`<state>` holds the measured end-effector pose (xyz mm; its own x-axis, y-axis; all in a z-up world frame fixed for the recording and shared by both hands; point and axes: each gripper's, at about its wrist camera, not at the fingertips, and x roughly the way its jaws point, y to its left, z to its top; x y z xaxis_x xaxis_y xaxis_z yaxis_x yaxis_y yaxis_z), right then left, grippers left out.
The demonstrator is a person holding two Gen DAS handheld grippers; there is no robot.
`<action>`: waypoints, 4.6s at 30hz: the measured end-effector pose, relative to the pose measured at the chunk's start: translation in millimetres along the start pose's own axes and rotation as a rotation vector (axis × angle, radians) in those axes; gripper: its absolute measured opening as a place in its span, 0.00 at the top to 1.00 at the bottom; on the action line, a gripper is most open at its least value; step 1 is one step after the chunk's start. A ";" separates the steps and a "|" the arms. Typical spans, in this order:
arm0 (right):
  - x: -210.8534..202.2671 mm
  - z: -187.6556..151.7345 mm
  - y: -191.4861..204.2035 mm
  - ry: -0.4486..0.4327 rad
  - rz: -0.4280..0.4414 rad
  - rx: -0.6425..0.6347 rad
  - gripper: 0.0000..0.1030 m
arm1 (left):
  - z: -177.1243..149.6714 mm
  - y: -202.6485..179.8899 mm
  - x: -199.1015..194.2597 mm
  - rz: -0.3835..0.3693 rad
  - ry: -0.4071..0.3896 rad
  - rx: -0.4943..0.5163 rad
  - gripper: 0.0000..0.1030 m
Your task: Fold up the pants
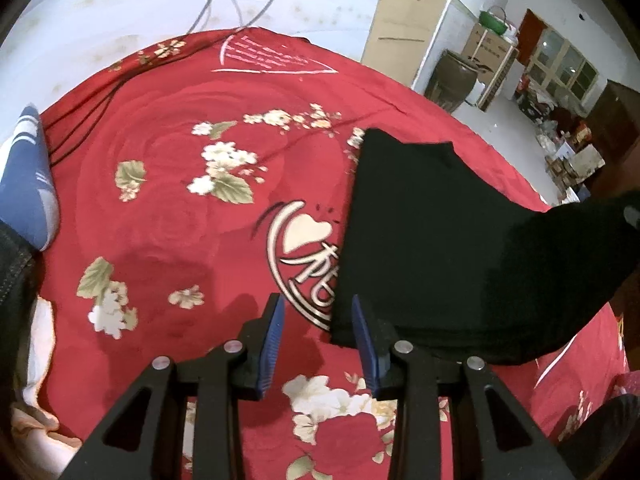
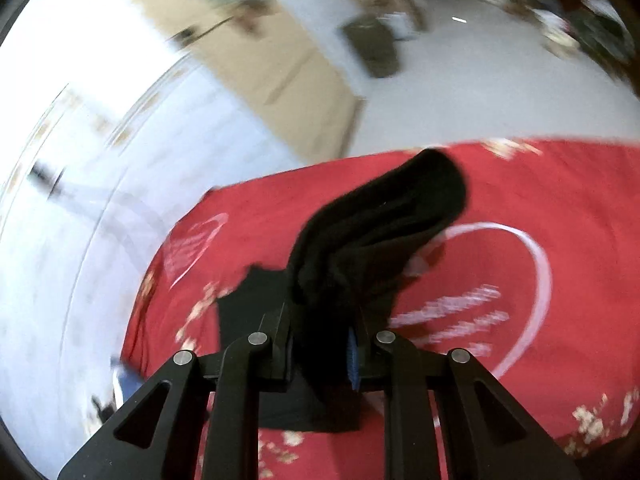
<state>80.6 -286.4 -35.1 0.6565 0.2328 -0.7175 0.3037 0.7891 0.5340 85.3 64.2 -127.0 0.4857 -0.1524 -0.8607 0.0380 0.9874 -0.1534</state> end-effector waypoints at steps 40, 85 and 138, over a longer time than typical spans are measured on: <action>116.3 -59.5 43.4 0.280 0.111 -0.305 0.78 | 21.0 -10.1 -10.3 -0.099 -0.065 0.012 0.62; 106.7 -98.1 6.8 0.340 -0.067 -0.374 0.74 | -13.4 -55.3 19.2 -0.128 0.004 0.232 0.57; 44.7 -111.5 -5.3 0.351 0.028 -0.176 0.55 | -29.2 -48.6 -31.3 -0.051 -0.006 0.191 0.56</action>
<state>31.4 -216.8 -119.9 0.3775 0.4118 -0.8294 0.1460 0.8580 0.4925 42.8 19.8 -106.8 0.4838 -0.2026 -0.8514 0.2272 0.9686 -0.1014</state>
